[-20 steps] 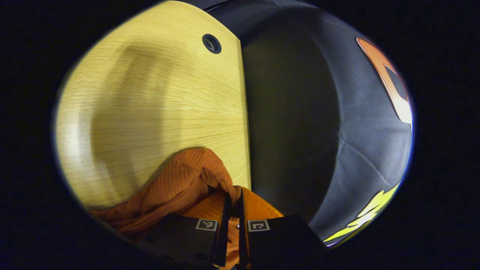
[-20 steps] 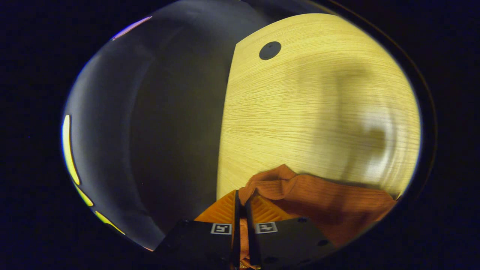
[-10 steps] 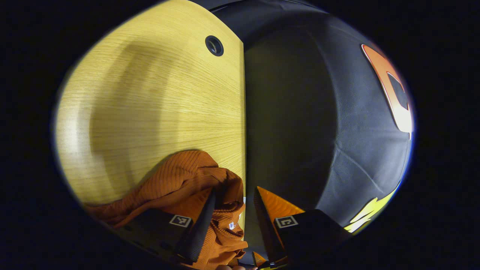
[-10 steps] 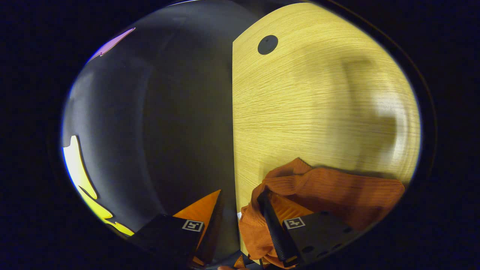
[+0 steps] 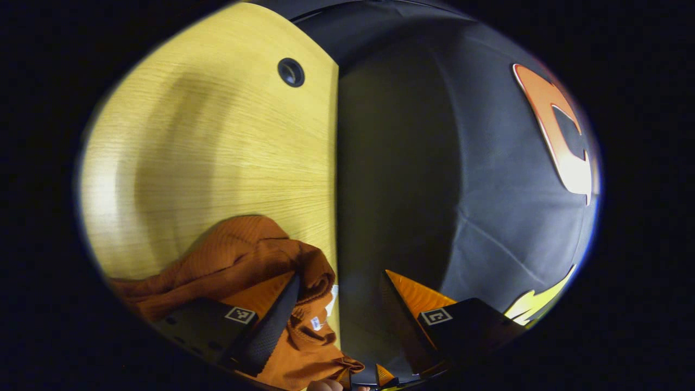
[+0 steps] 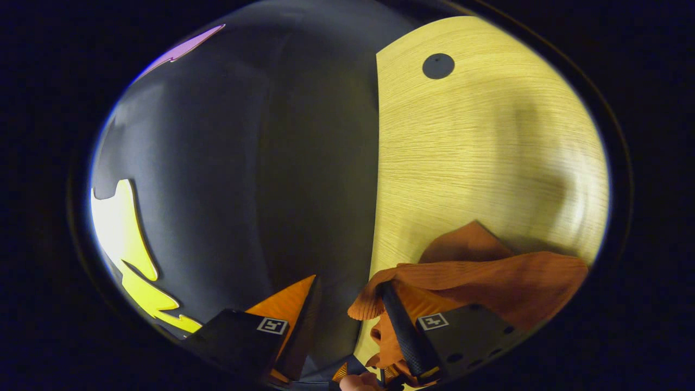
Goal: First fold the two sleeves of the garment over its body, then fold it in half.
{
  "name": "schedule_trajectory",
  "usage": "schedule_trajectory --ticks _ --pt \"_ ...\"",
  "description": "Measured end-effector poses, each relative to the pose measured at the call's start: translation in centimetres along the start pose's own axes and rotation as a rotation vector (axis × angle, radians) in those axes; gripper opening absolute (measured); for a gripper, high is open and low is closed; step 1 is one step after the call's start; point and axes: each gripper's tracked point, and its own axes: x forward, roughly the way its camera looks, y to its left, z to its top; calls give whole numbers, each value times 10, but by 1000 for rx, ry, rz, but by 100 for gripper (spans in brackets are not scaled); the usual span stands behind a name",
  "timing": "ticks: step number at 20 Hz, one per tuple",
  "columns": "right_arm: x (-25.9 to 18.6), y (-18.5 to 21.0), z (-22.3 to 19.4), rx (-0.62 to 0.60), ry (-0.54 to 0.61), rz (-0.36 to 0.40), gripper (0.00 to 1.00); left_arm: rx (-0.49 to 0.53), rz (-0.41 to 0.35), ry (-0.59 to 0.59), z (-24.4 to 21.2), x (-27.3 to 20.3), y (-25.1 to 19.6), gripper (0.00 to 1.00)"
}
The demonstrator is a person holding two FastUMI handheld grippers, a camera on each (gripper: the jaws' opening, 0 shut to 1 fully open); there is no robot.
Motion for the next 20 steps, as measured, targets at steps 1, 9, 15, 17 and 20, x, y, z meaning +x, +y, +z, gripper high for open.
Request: schedule_trajectory --ticks 1,9,15,17,20 --pt "-3 5 0 0 6 9 65 17 -13 2 0 -4 -7 94" --pt "-54 66 -15 -94 64 107 71 42 -111 -1 1 -52 -76 95" --pt "-105 121 -10 -182 74 187 80 115 -161 4 -3 -113 -121 96" --pt "-128 134 -11 -247 74 201 67 202 -166 -5 -4 -137 -135 96" --pt "-172 160 -14 -357 74 242 75 380 -171 -30 -5 -172 -154 96"
